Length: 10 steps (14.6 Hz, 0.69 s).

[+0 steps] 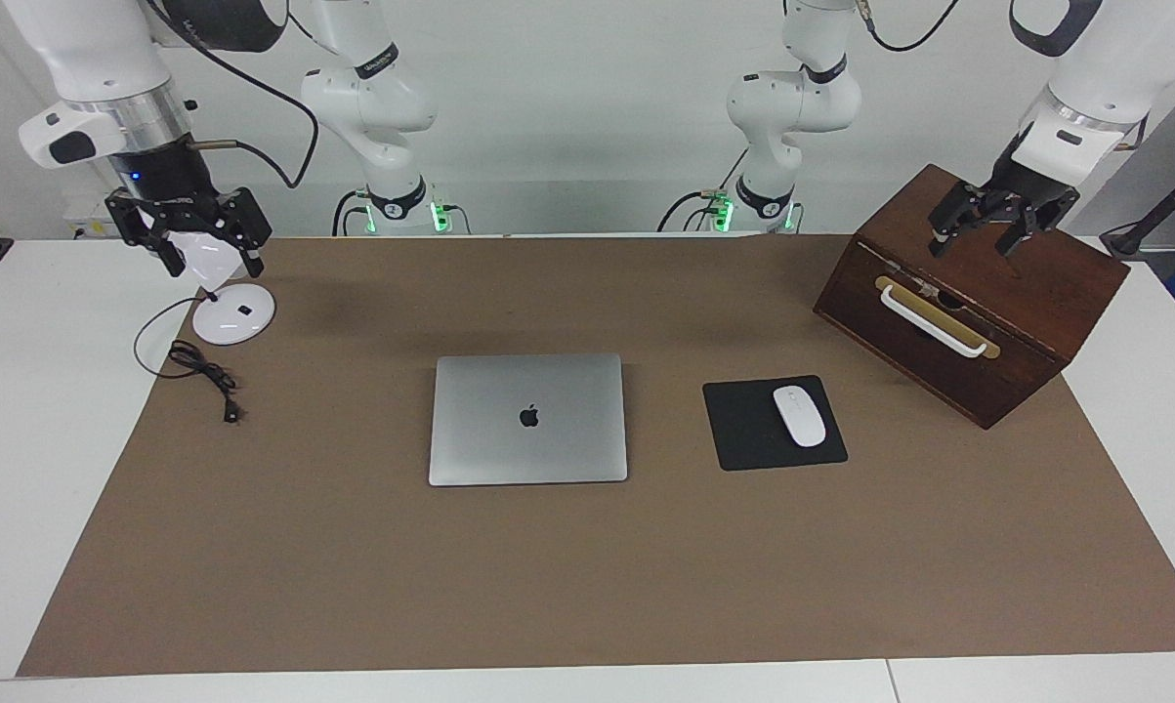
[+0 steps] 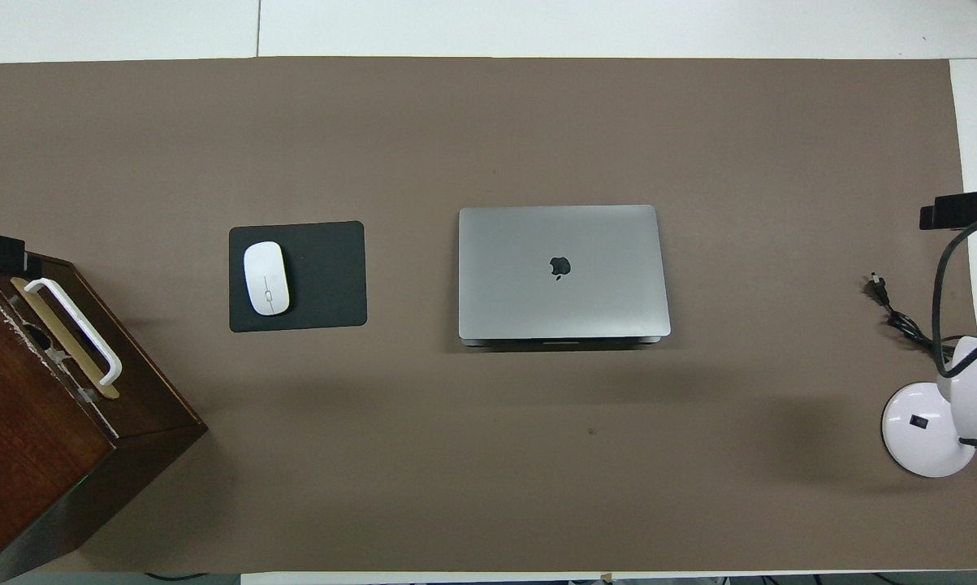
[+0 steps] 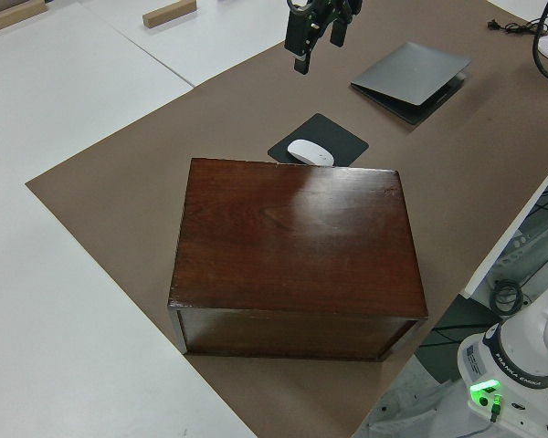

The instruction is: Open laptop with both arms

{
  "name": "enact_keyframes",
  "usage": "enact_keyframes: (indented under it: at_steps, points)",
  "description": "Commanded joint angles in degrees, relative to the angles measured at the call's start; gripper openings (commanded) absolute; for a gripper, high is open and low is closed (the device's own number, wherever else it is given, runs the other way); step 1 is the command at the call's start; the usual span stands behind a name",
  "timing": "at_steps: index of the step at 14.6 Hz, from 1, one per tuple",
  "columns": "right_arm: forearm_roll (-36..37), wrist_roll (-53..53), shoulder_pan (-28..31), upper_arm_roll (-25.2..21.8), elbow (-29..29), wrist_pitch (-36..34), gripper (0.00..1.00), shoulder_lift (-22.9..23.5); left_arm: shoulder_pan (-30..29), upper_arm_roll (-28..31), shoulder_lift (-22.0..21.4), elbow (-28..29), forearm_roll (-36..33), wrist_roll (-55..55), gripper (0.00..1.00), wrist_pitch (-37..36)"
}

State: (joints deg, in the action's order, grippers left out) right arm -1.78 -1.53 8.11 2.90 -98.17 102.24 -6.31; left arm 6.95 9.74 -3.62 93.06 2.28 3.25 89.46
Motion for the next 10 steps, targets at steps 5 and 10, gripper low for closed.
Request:
enact_keyframes:
  at_steps: [5,10]
  points:
    - [-1.6,-1.3,0.6,0.4,-0.1,1.0,1.0,-0.2,-0.4,0.0,-0.4,-0.4,0.7,0.0,1.0,-0.6]
    - [-1.7,-1.3,0.6,0.4,-0.3,1.0,1.0,-0.2,-0.4,-0.1,-0.7,-0.2,0.8,-0.9,1.0,-0.4]
